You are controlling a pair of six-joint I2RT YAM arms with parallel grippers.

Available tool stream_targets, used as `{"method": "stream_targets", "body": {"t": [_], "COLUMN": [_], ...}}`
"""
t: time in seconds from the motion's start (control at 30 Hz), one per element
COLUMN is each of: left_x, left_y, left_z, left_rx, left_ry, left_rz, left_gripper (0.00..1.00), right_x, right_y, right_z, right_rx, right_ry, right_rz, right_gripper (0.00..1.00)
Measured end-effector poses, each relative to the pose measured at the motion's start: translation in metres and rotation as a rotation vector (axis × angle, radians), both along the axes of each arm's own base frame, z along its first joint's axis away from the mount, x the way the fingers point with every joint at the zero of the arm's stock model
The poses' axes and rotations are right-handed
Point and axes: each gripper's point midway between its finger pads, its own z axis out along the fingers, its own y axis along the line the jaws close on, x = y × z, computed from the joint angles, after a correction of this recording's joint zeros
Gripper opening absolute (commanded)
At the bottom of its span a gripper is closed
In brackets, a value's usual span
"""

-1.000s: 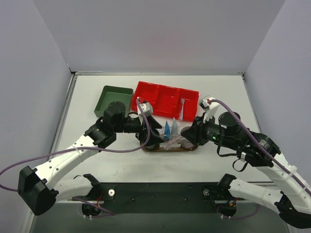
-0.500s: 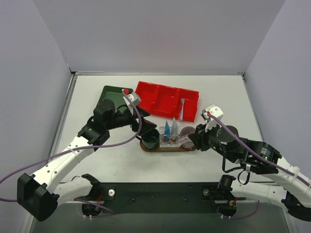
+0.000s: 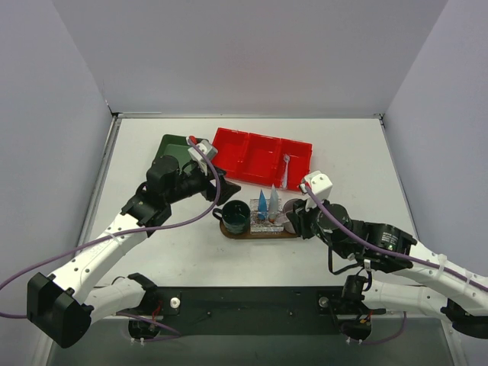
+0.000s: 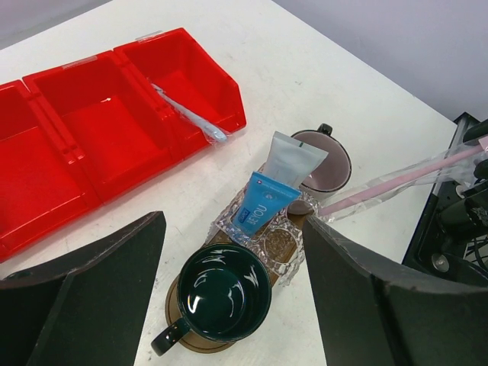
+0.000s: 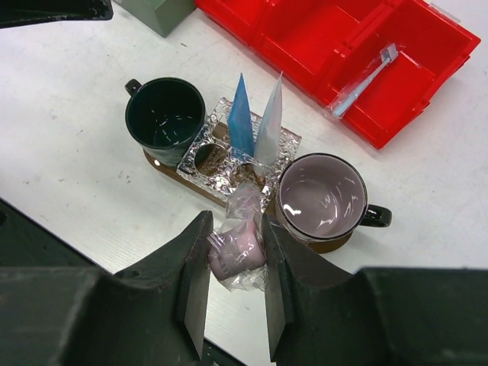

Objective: Prepare toiletry sets of a toothbrush and toothpaste on the tray

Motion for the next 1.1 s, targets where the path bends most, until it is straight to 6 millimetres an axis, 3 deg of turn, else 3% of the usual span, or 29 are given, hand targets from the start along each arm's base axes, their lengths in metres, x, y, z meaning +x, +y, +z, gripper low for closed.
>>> {"method": "stream_targets", "body": {"t": [0.33,1.1], "left_x": [0.003,0.006], "left_y": [0.003,0.005], "left_z": [-0.001,-0.002], "left_rx": [0.008,0.012], "left_ry": [0.001,-0.003], "left_rz": [0.026,0.044], "left_gripper": [0.83,0.83], "right_x": [0.004,0.008], "right_y": [0.006,0.012], "right_z": [-0.001,-0.028], "right_rx": [0.032,0.034], "right_ry": [-0.016,0.005], "right_rz": [-0.011,-0.040], "right_gripper": [0.00,0.00]}}
